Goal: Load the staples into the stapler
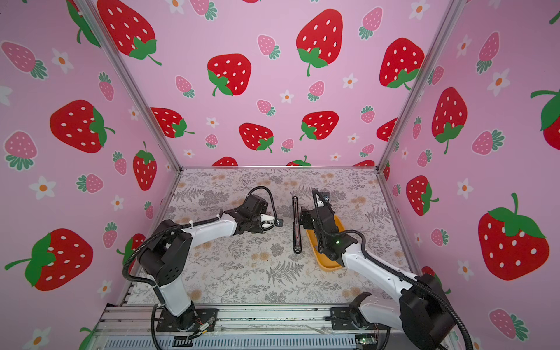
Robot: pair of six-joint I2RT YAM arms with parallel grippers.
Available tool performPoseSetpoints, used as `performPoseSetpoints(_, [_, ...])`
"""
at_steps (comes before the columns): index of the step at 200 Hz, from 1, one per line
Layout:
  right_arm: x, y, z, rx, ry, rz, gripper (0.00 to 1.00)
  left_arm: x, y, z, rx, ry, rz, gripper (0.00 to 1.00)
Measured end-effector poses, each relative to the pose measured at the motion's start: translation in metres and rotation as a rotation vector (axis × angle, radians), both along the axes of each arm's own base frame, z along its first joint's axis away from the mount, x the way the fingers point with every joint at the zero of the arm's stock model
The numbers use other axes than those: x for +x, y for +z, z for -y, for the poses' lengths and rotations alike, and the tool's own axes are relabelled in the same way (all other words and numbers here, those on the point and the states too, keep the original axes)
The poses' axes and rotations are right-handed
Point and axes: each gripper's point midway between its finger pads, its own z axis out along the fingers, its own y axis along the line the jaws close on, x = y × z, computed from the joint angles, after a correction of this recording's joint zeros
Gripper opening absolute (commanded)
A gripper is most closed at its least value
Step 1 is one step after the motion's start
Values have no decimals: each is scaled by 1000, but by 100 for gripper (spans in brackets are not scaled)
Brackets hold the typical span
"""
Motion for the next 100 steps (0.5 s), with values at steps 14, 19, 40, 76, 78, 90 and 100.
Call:
performPoseSetpoints(14, [0, 1, 1, 3, -3, 1, 88, -4, -2, 0, 24, -24, -8, 77])
performPoseSetpoints(19, [0, 2, 1, 5, -3, 3, 88, -5, -3, 0, 31, -31, -9, 77])
performPoseSetpoints(40, [-1, 7, 3, 15, -4, 14, 88, -7, -4, -1, 55, -47, -11, 77])
performPoseSetpoints(76, [-1, 8, 3, 20, -3, 14, 88, -9, -9, -1, 83, -76, -20, 77])
performPoseSetpoints(78, [-1, 8, 3, 20, -3, 14, 88, -10, -9, -2, 85, -77, -20, 77])
performPoseSetpoints(90, [-1, 8, 2, 22, 0, 12, 88, -14, -12, 0, 96, -100, -31, 77])
performPoseSetpoints(100, [-1, 8, 2, 25, 3, 11, 88, -18, -14, 0, 110, -120, -39, 76])
